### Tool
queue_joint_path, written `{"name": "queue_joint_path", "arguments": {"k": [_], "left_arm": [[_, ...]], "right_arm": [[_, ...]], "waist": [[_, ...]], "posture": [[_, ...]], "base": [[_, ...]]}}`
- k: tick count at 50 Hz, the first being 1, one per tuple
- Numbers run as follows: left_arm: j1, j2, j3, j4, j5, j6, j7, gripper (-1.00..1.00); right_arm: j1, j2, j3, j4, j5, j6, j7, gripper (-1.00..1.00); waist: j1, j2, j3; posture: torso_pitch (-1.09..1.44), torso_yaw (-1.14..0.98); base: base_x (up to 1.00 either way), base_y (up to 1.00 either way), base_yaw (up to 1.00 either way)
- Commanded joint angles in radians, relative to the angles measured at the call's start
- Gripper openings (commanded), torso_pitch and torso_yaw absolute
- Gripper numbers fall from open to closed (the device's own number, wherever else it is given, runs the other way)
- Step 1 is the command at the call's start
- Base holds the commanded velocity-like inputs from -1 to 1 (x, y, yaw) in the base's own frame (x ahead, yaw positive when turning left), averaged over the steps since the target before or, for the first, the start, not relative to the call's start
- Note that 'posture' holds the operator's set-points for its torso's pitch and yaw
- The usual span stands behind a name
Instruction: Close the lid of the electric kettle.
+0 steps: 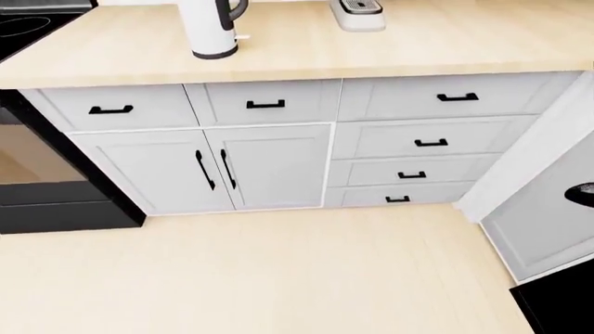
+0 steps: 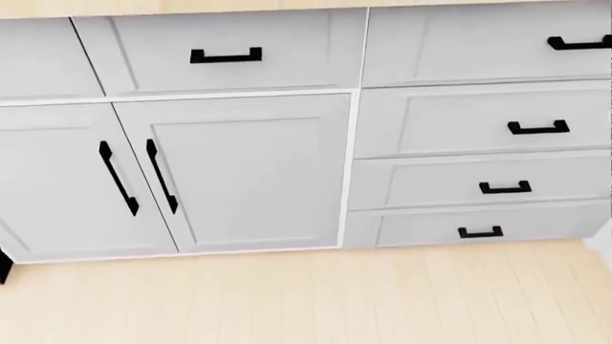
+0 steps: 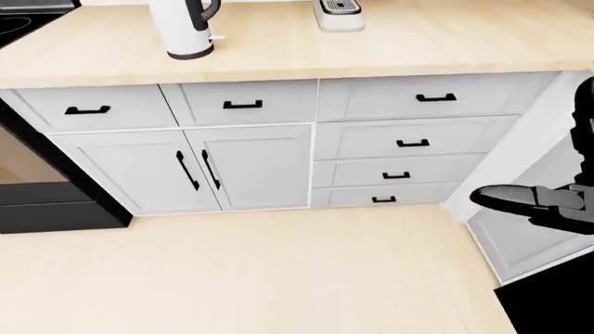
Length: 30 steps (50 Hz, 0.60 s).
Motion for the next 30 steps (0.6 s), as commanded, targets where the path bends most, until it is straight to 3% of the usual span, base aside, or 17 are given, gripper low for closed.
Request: {"name": "queue_joint_path", "arguments": {"k": [1,2,7,10,12,13,14,24,26,27,28,30], "left_arm": [[-0.013,0.02,0.02,-0.007,0.016,-0.024,-0.005,1.0],[-0.014,0.018,0.018,-0.006,0.019,-0.025,-0.007,1.0],[-0.014,0.011,0.014,-0.007,0.031,-0.023,-0.015,1.0],[-0.014,0.008,0.01,-0.006,0.038,-0.023,-0.021,1.0],[-0.016,0.005,0.007,-0.007,0.043,-0.021,-0.023,1.0],[-0.017,0.004,0.005,-0.008,0.044,-0.021,-0.023,1.0],[-0.019,0.004,0.003,-0.008,0.043,-0.02,-0.022,1.0],[-0.02,0.005,0.002,-0.016,0.032,-0.015,-0.012,1.0],[-0.018,0.002,0.002,-0.017,0.035,-0.015,-0.014,1.0],[-0.019,0.005,0.005,-0.016,0.029,-0.013,-0.011,1.0],[-0.02,0.005,0.003,-0.017,0.029,-0.014,-0.01,1.0],[-0.019,0.003,0.003,-0.016,0.033,-0.014,-0.013,1.0]], "right_arm": [[-0.012,-0.018,-0.017,-0.018,-0.024,-0.023,0.015,1.0],[-0.012,-0.012,-0.015,-0.019,-0.031,-0.025,0.022,1.0],[-0.017,-0.003,-0.015,-0.023,-0.047,-0.017,0.032,1.0],[-0.021,0.004,-0.002,-0.022,-0.066,-0.018,0.038,1.0],[-0.022,0.009,0.002,-0.019,-0.077,-0.021,0.046,1.0],[-0.022,0.014,0.004,-0.019,-0.085,-0.022,0.05,1.0],[-0.022,0.016,0.005,-0.017,-0.09,-0.024,0.054,1.0],[-0.024,0.031,0.004,-0.019,-0.112,-0.019,0.072,1.0],[-0.025,0.032,-0.001,-0.021,-0.111,-0.013,0.074,1.0],[-0.026,0.032,-0.002,-0.021,-0.11,-0.011,0.073,1.0],[-0.027,0.031,-0.001,-0.021,-0.111,-0.01,0.073,1.0],[-0.029,0.03,-0.005,-0.024,-0.105,-0.004,0.07,1.0]], "waist": [[0.0,0.001,-0.017],[0.0,0.009,-0.036],[-0.005,-0.015,-0.034],[-0.007,0.026,-0.033],[-0.009,0.08,-0.036],[0.004,0.046,-0.034],[0.001,0.063,-0.03],[0.002,-0.01,-0.029],[0.002,-0.04,-0.032],[0.001,-0.067,-0.041],[-0.007,-0.029,-0.034],[-0.001,-0.05,-0.039]], "posture": [[0.0,0.0],[0.0,0.0],[0.0,0.0],[0.0,0.0],[0.0,0.0],[0.0,0.0],[0.0,0.0],[0.0,0.0],[0.0,0.0],[0.0,0.0],[0.0,0.0],[0.0,0.0]], "base": [[0.0,0.0,0.0],[0.0,0.2,0.0],[0.0,0.19,0.0],[0.0,0.2,0.0],[0.0,0.19,0.0],[0.0,0.18,0.0],[0.0,0.2,0.0],[0.0,0.19,0.0],[0.0,0.2,0.0],[0.0,0.2,0.0],[0.0,0.2,0.0],[0.0,0.18,0.0]]}}
